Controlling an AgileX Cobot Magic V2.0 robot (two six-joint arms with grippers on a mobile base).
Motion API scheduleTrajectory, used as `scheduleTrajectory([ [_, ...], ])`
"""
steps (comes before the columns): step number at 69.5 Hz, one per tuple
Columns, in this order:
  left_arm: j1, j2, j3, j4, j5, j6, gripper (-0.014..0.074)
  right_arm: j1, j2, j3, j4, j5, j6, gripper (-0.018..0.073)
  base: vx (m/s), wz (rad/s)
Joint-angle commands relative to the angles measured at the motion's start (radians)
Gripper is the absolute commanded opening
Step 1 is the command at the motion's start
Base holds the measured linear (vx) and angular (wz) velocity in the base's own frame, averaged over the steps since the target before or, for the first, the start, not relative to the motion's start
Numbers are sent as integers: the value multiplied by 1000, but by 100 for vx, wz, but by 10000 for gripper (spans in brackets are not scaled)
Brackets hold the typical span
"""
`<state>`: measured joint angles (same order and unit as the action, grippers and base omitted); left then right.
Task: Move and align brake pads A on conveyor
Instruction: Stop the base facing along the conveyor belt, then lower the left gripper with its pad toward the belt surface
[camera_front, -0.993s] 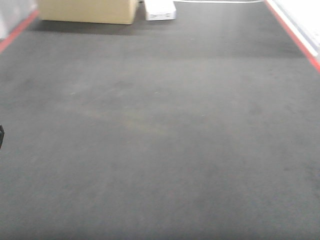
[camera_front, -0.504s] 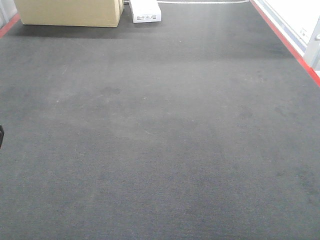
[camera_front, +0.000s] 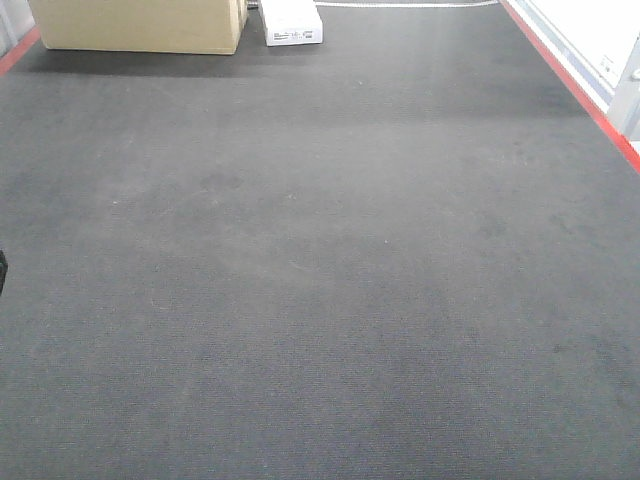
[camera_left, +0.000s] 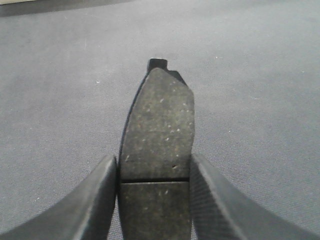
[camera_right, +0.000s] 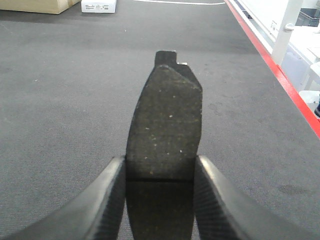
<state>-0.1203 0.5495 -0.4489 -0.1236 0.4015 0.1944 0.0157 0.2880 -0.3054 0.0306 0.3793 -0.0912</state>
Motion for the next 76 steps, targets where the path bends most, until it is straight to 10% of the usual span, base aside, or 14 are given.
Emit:
scheduleTrajectory([
  [1,-4,3,-27,-12,-90,-4,73,-4,5,-30,-2,-97,-8,59,0,0],
  [23,-4,10,-28,-48,-173,2,73,-4,5,-30,-2,-97,-8,59,0,0],
  [40,-23,199,-164,-91,-126,176,76,-4,5,-30,-2,-97,-8,59,0,0],
  [60,-204,537,-378,-232,-96,427,82,-4,5,-30,-2,-97,-8,59,0,0],
  [76,-310,759,-517,-230,57,374,87,-4,5,-30,-2,-97,-8,59,0,0],
])
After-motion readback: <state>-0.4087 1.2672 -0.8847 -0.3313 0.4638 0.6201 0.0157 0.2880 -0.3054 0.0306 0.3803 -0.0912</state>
